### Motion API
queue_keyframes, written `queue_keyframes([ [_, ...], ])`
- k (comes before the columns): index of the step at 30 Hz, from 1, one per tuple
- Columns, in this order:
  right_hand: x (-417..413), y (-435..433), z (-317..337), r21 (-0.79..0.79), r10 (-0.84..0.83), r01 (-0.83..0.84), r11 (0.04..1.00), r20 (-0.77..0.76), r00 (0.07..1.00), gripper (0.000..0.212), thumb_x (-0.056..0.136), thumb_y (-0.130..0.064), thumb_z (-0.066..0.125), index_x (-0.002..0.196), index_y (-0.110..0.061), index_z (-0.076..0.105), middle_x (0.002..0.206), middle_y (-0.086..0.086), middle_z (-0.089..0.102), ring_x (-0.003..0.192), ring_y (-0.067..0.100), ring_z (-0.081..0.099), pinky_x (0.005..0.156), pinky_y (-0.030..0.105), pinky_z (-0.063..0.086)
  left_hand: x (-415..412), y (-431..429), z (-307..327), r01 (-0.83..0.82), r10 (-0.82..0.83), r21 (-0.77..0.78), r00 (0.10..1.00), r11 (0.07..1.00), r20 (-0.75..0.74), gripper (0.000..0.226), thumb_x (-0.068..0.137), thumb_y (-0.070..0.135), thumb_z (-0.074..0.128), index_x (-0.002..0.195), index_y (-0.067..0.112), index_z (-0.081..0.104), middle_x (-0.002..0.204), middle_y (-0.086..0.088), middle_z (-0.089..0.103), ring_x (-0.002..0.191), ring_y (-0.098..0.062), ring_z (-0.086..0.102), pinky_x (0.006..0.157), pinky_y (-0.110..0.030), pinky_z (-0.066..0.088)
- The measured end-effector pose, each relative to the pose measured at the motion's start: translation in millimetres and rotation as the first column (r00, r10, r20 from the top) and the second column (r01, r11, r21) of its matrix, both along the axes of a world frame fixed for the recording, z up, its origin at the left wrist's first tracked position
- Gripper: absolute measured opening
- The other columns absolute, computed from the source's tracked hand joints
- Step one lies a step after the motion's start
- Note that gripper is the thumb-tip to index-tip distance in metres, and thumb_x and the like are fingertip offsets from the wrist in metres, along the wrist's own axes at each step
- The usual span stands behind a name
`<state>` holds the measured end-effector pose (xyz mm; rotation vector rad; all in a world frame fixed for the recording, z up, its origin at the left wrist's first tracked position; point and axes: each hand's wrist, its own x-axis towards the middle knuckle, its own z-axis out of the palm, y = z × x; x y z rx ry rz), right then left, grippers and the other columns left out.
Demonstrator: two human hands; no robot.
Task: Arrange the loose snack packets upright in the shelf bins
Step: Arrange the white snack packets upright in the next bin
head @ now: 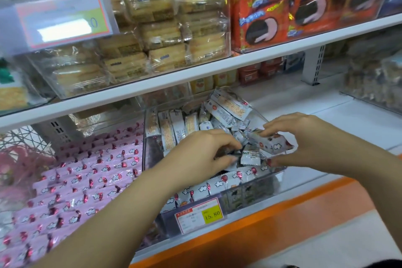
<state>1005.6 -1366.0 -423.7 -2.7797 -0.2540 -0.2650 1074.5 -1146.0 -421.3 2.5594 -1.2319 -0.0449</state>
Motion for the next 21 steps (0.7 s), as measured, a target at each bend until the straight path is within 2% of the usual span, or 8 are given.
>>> queue_keyframes([
  [4, 2, -2, -5, 0.023, -0.049, 0.048, 0.999, 0.055, 0.997, 0.039, 0.079, -0.026, 0.074, 0.116, -0.034, 0.063, 0.109, -0.020, 0.060, 0.094, -0.001, 0.045, 0.078, 0.013, 0.031, -4, -10, -2, 0.034, -0.034, 0.006, 0.999, 0.999, 0.009, 0.030, 0.092, 0.038, 0.058, 0.121, 0.031, 0.060, 0.101, 0.018, 0.054, 0.089, 0.000, 0.052, 0.082, -0.020, 0.045],
  [8, -4, 0, 2, 0.134, -0.110, 0.076, 0.988, 0.265, 0.958, 0.031, 0.077, -0.028, 0.066, 0.108, -0.027, 0.069, 0.085, -0.029, 0.055, 0.079, -0.002, 0.051, 0.075, 0.020, 0.043, -4, -11, -3, 0.031, -0.031, -0.019, 0.999, 0.999, -0.025, 0.029, 0.091, 0.038, 0.059, 0.120, 0.032, 0.061, 0.107, 0.017, 0.060, 0.093, 0.000, 0.055, 0.083, -0.020, 0.047],
  [10, -6, 2, 6, 0.204, -0.097, 0.021, 0.979, 0.369, 0.924, 0.028, 0.075, -0.022, 0.069, 0.103, -0.024, 0.069, 0.084, -0.027, 0.058, 0.076, -0.001, 0.054, 0.071, 0.017, 0.046, -2, -6, 0, -0.034, 0.025, -0.123, 0.997, 0.992, -0.079, 0.029, 0.091, 0.035, 0.060, 0.120, 0.034, 0.060, 0.107, 0.022, 0.061, 0.092, 0.007, 0.056, 0.080, -0.012, 0.047],
  [13, -6, 8, 7, 0.296, -0.007, -0.120, 0.948, 0.397, 0.918, 0.036, 0.076, -0.008, 0.073, 0.103, -0.030, 0.066, 0.099, -0.022, 0.061, 0.087, -0.003, 0.056, 0.077, 0.012, 0.046, -1, 6, 8, -0.192, 0.119, -0.370, 0.970, 0.909, -0.212, 0.037, 0.091, 0.033, 0.059, 0.126, 0.039, 0.051, 0.112, 0.027, 0.057, 0.091, 0.011, 0.058, 0.068, -0.010, 0.047],
  [15, -5, 15, 6, 0.339, 0.068, -0.207, 0.918, 0.378, 0.923, 0.041, 0.078, -0.003, 0.069, 0.102, -0.037, 0.063, 0.113, -0.020, 0.058, 0.094, -0.001, 0.057, 0.078, 0.012, 0.048, -1, 15, 12, -0.212, 0.136, -0.436, 0.970, 0.875, -0.201, 0.044, 0.090, 0.034, 0.058, 0.130, 0.045, 0.042, 0.121, 0.031, 0.049, 0.102, 0.015, 0.051, 0.077, -0.010, 0.047],
  [17, -3, 23, 5, 0.379, 0.113, -0.253, 0.890, 0.353, 0.929, 0.044, 0.080, 0.002, 0.066, 0.098, -0.038, 0.063, 0.119, -0.019, 0.053, 0.101, -0.006, 0.054, 0.078, 0.010, 0.047, -2, 23, 15, -0.174, 0.123, -0.412, 0.982, 0.894, -0.147, 0.045, 0.090, 0.039, 0.056, 0.129, 0.052, 0.038, 0.123, 0.038, 0.041, 0.111, 0.023, 0.040, 0.088, -0.007, 0.040],
  [19, -1, 33, 3, 0.415, 0.140, -0.276, 0.867, 0.329, 0.934, 0.047, 0.081, 0.007, 0.063, 0.093, -0.039, 0.065, 0.120, -0.019, 0.052, 0.107, -0.006, 0.051, 0.079, 0.011, 0.047, -5, 28, 17, -0.157, 0.115, -0.350, 0.984, 0.923, -0.138, 0.044, 0.089, 0.041, 0.057, 0.125, 0.057, 0.037, 0.118, 0.046, 0.037, 0.110, 0.027, 0.037, 0.086, 0.002, 0.034],
  [21, 2, 44, 1, 0.455, 0.171, -0.311, 0.835, 0.322, 0.931, 0.047, 0.081, 0.009, 0.061, 0.087, -0.037, 0.066, 0.118, -0.018, 0.052, 0.108, -0.003, 0.052, 0.080, 0.013, 0.048, -7, 32, 17, -0.148, 0.101, -0.306, 0.981, 0.941, -0.166, 0.044, 0.089, 0.036, 0.061, 0.126, 0.051, 0.044, 0.116, 0.043, 0.044, 0.108, 0.025, 0.043, 0.086, 0.005, 0.032],
])
